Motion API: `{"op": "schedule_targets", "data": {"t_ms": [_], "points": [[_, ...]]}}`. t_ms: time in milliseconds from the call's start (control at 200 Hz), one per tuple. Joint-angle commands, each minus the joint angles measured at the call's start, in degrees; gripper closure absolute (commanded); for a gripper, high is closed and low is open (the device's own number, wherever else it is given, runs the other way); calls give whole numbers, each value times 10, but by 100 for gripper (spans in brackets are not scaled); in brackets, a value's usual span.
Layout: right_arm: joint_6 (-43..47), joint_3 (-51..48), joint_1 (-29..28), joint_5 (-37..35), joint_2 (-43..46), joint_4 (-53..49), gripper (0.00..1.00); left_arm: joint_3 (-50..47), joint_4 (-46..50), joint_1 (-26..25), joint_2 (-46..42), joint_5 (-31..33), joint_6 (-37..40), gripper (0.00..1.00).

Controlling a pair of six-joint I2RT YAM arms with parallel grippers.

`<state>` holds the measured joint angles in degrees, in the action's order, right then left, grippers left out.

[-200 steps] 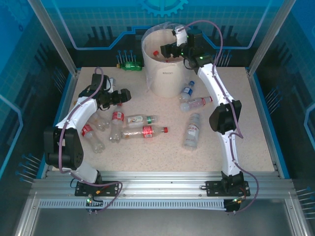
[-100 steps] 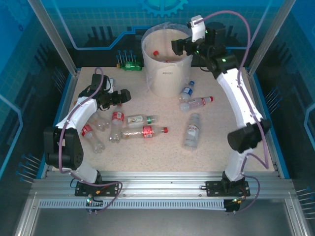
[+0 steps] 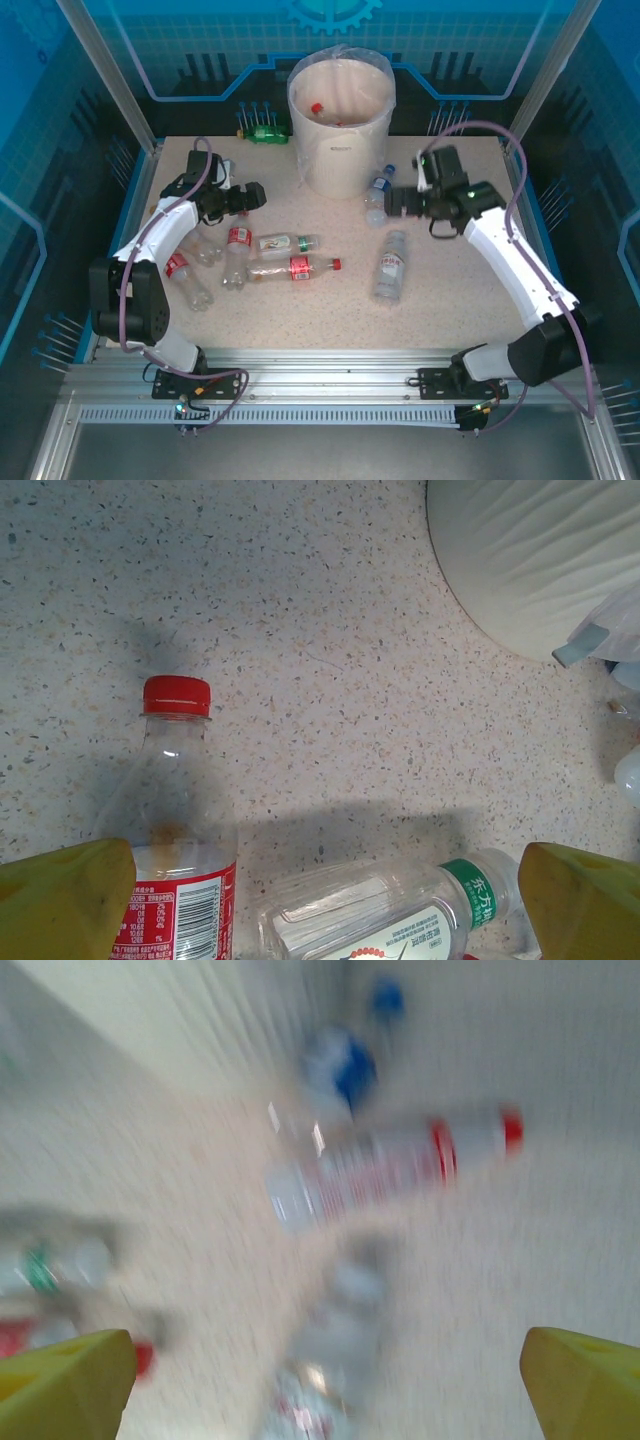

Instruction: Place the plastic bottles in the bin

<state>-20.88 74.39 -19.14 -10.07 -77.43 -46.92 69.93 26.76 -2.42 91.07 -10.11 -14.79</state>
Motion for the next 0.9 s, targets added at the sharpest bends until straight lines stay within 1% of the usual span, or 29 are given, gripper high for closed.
{"op": "schedule_targets", "data": {"t_ms": [0,115,235,455,625,896], "points": [[-82,-91,-15,5,26,-29,2,-5,14,-7,-14,15,18,1],[-104,-166,-24,12,29,1,2,-5,15,-12,-11,16,20,1],[-115,-208,-29,28,10,41,1,-3,18,-18,-9,19,22,1],[-111,-237,-38,63,-52,114,0,-1,24,-26,-11,35,33,1],[-122,-259,-38,61,-88,161,0,-2,25,-28,-14,40,37,1],[-125,-271,-38,64,-134,195,0,-1,27,-28,-14,40,37,1]]}}
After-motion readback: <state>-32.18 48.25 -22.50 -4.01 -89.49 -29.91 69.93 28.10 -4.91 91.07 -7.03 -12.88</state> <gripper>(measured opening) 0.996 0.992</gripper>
